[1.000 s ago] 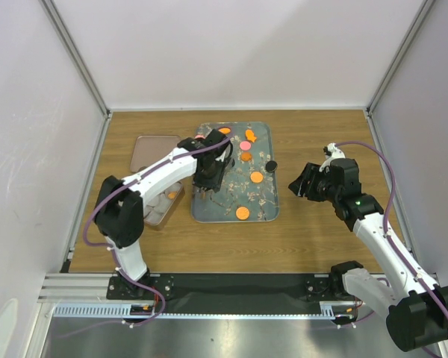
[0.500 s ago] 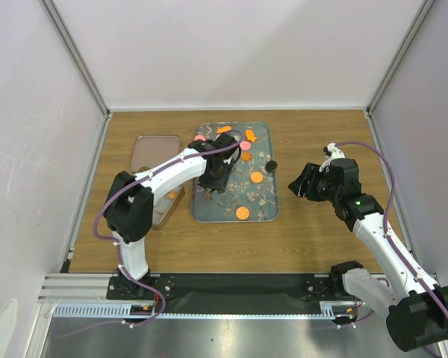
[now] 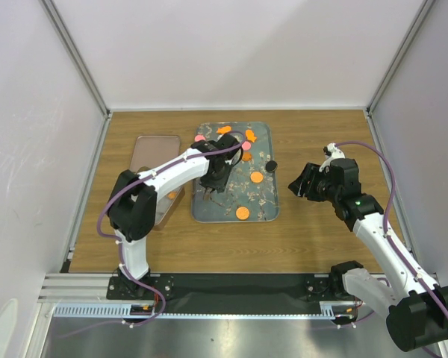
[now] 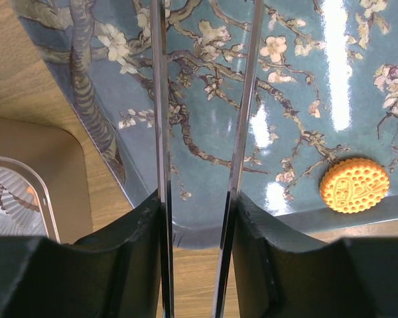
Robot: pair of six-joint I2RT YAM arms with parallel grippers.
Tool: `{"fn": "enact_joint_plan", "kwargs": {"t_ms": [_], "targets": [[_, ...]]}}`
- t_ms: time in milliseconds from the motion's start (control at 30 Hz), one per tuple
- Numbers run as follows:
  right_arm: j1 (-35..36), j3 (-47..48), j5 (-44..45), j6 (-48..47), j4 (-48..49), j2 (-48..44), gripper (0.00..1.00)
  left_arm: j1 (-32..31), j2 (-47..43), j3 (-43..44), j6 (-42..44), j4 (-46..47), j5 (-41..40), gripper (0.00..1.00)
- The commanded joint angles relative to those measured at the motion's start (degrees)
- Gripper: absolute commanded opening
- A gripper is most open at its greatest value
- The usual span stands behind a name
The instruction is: Pack the cookies
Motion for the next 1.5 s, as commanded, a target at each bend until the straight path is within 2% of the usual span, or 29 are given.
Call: {"fn": "enact_joint_plan", "kwargs": {"t_ms": [0, 200, 667, 900, 1167, 1467], "targets": [[0.3, 0.2, 0.7, 0.0, 1.6, -0.8, 0.56, -0.3, 0.2, 2.6, 1.5, 0.9, -0.2, 0.43], [0.2, 0.1, 0.8, -0.1, 1.5, -0.8, 0.56, -0.4, -0.8, 3.3, 1.9, 0.6, 0.7, 0.38], [0.3, 0.3, 0.5, -0.1, 1.6, -0.8, 0.56, -0.2, -13.6, -1.5, 1.7, 1.1, 1.0, 0.36], [0.3, 0.3, 0.3, 0.0, 1.6, -0.8, 0.56, 0.0, -23.9, -7.2, -0.4, -1.0, -0.4, 0.37], [0.6, 0.2, -1.0, 0.2, 1.7, -0.3, 0.57, 6.0, -39.1, -18.4, -4.4, -6.6, -1.6, 0.37], [1.5, 0.0, -1.9, 0.2, 2.2, 0.3, 0.56, 17.7, -54.6, -29.1, -7.3, -11.4, -0.9, 0.41]]}}
